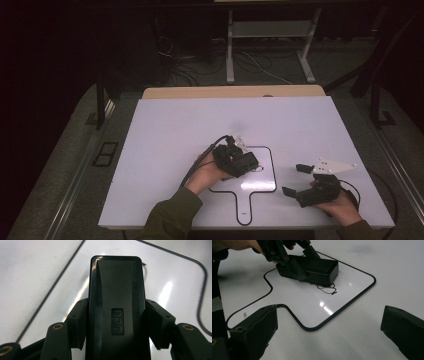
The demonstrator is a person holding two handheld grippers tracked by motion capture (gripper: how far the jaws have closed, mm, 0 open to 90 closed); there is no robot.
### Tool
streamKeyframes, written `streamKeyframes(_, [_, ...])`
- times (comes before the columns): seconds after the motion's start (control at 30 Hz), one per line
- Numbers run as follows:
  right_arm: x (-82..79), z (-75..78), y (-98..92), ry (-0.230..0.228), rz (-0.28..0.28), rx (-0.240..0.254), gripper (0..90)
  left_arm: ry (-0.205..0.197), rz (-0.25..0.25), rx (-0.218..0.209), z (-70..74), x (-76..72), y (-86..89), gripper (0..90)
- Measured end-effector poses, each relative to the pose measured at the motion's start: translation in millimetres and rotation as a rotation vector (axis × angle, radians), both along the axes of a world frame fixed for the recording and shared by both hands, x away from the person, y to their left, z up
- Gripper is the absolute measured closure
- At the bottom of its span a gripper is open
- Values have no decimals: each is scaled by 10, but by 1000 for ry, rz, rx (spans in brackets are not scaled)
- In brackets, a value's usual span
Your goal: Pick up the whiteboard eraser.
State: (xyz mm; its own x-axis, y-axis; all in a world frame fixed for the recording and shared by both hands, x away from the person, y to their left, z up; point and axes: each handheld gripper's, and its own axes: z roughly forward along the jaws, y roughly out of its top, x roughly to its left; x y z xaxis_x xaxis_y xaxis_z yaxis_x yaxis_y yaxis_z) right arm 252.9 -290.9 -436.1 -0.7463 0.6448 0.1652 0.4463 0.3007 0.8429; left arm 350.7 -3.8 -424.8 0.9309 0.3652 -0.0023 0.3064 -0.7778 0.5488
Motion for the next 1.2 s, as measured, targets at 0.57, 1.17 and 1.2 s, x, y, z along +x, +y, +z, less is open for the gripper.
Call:
streamKeyframes(0.57, [-2, 3, -6, -2, -2, 2, 0, -20, -2, 0, -3, 120, -60, 393])
streamKeyframes(1.17, [3, -4, 4, 3, -2, 1, 0, -19, 50, 6, -5, 350, -136, 393])
streamKeyframes(1.2, [2, -3, 4, 3, -2, 1, 0, -28, 34, 10, -3, 345, -159, 394])
